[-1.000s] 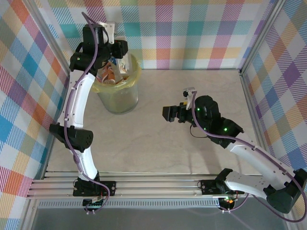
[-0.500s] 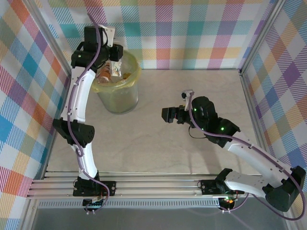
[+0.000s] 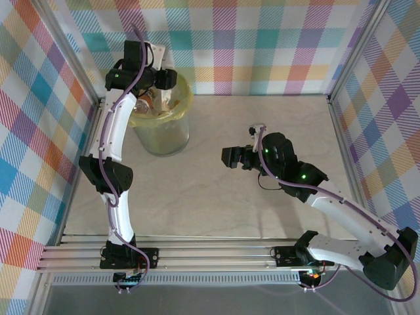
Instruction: Put the plastic bottles in the bin
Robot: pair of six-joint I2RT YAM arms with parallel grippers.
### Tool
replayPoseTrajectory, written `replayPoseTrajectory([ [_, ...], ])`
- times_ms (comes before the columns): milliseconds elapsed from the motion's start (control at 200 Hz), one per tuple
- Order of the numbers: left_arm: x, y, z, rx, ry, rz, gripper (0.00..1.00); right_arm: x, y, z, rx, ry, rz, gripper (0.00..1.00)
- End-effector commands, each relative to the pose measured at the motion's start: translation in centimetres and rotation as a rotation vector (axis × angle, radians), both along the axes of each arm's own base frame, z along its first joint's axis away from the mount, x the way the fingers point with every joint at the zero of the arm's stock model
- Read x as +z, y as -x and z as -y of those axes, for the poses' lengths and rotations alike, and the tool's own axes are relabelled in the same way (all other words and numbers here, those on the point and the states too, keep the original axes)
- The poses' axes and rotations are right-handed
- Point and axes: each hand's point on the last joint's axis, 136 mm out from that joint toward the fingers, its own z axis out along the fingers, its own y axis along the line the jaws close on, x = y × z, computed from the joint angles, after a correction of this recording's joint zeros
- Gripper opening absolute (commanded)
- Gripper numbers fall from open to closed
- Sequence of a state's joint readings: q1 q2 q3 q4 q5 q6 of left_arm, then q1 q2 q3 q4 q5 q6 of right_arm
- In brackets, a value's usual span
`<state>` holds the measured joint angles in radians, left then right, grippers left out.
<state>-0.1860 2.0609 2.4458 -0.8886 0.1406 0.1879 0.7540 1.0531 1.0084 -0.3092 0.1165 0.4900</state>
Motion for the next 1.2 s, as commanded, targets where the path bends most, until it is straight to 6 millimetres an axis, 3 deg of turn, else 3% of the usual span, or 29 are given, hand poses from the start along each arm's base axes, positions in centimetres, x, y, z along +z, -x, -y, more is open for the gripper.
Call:
replayPoseTrajectory([
  [0,1.0,-0.3,-0.4,-0.002,0.007,0.028,0.72,-0.1,0.0,-0.1,-0.007,-0.006,0.0,1.0],
  [100,1.5,-0.1,-0.3,-0.003,0.017,0.038,0.76,-0.3,-0.1,-0.1,-0.008,-0.004,-0.004,1.0],
  [400,3.5,1.5,-1.0,0.031,0.028,0.054,0.77,-0.4,-0.2,-0.3,-0.007,-0.001,-0.01,1.0],
  [585,6.1,4.4,-2.9,0.123,0.029,0.071,0.77,-0.5,-0.3,-0.3,-0.014,0.006,-0.021,1.0],
  [730,7.4,8.1,-5.3,0.231,0.016,0.106,0.73,-0.7,-0.4,-0.3,-0.02,0.012,-0.027,1.0],
  [805,7.3,10.1,-6.9,0.3,0.011,0.134,0.67,-0.7,-0.4,-0.2,-0.022,0.012,-0.027,1.0],
  [985,4.4,14.3,-9.3,0.41,0.002,0.113,0.51,-0.8,-0.3,0.3,-0.038,0.019,-0.032,0.99],
  [1195,0.7,15.7,-12.3,0.575,-0.06,0.058,0.21,-0.8,0.1,0.8,-0.047,0.019,-0.027,1.0],
])
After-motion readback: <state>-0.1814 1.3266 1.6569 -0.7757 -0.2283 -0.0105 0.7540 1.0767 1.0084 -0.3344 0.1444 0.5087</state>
